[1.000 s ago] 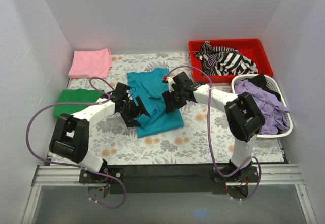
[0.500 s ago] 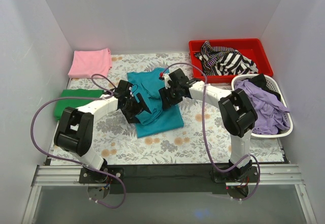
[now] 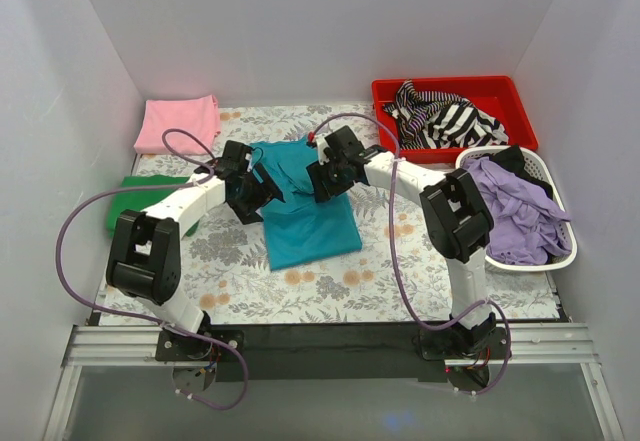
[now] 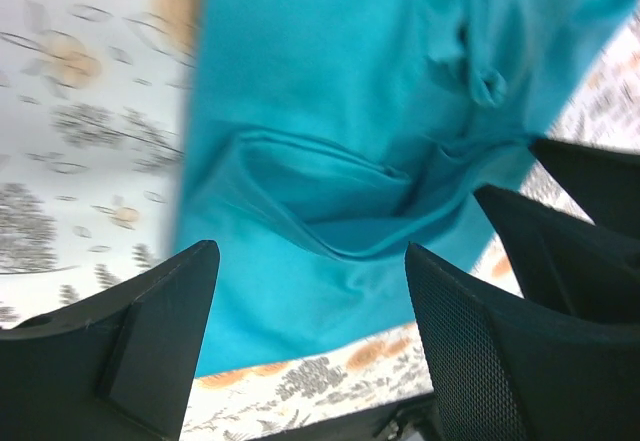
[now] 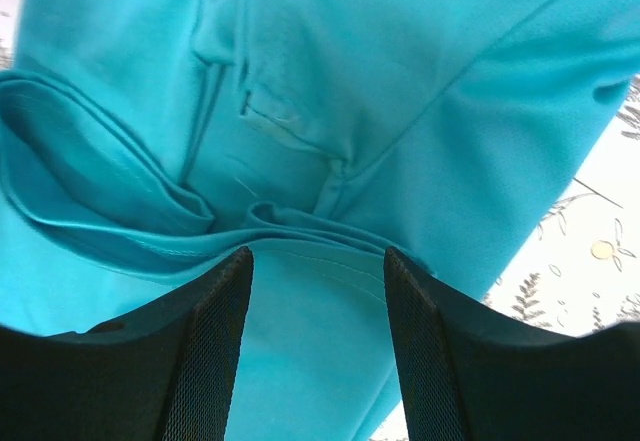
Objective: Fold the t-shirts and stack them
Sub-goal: Fold the tshirt
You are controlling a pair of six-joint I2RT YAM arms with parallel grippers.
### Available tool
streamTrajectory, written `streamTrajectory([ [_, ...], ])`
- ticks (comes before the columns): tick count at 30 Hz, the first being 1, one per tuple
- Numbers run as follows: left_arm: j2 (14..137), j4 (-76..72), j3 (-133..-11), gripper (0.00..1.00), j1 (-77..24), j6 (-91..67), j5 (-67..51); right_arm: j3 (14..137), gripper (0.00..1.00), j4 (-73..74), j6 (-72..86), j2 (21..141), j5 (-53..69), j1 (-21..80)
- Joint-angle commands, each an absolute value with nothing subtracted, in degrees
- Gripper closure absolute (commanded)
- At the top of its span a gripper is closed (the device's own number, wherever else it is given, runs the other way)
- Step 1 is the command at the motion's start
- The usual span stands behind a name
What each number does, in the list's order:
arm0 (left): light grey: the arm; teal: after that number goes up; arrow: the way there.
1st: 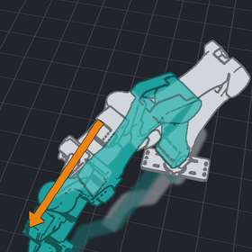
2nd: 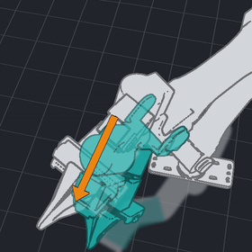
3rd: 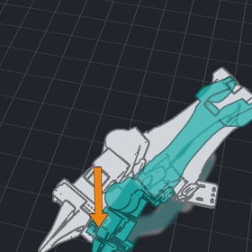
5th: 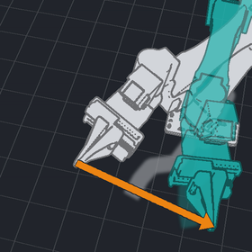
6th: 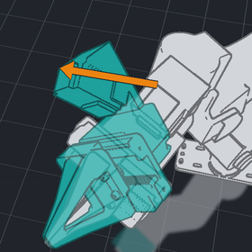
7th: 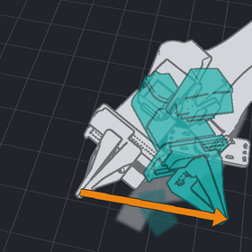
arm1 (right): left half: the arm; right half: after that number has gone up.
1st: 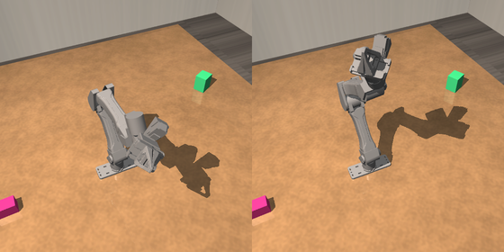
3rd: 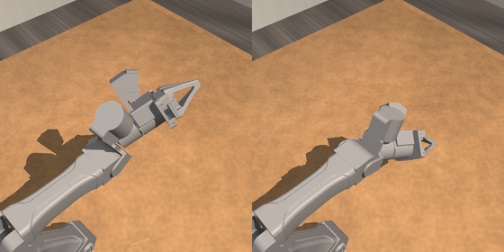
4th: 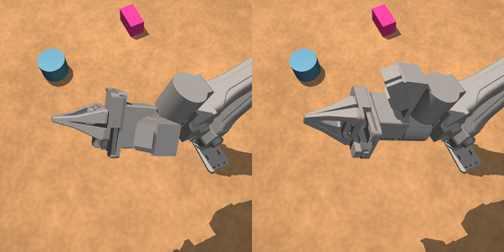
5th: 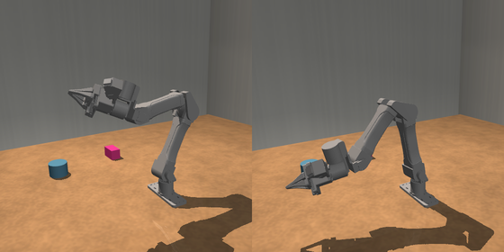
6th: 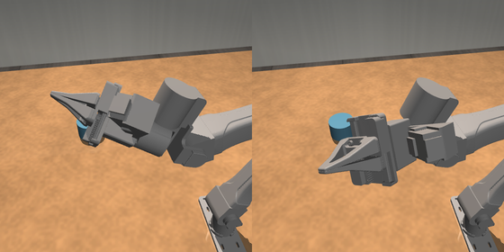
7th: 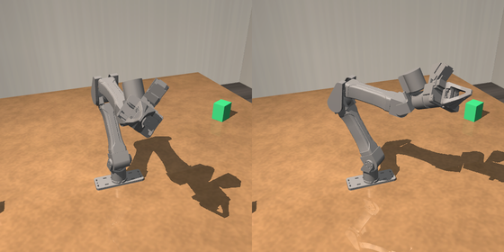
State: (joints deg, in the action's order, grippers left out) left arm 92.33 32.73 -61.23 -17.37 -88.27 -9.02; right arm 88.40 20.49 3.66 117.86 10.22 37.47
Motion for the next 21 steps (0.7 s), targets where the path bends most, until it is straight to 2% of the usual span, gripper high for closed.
streamTrajectory([
  [1,91.68,35.07,-61.27,0.26,-15.29,-87.63,-5.27,90.97,0.38,20.74,2.02,117.51,7.56,36.74],
  [8,86.42,30.86,-59.95,0.27,-15.12,-86.57,-10.00,87.63,0.37,21.27,1.41,109.71,5.80,35.42],
  [15,86.31,22.07,-57.58,0.28,-15.47,-87.18,-32.74,84.73,0.40,22.59,3.69,108.20,16.87,35.94],
  [21,88.06,9.85,-50.89,0.28,-16.87,-92.01,-39.99,80.60,0.40,19.96,5.71,108.46,20.21,37.18],
])
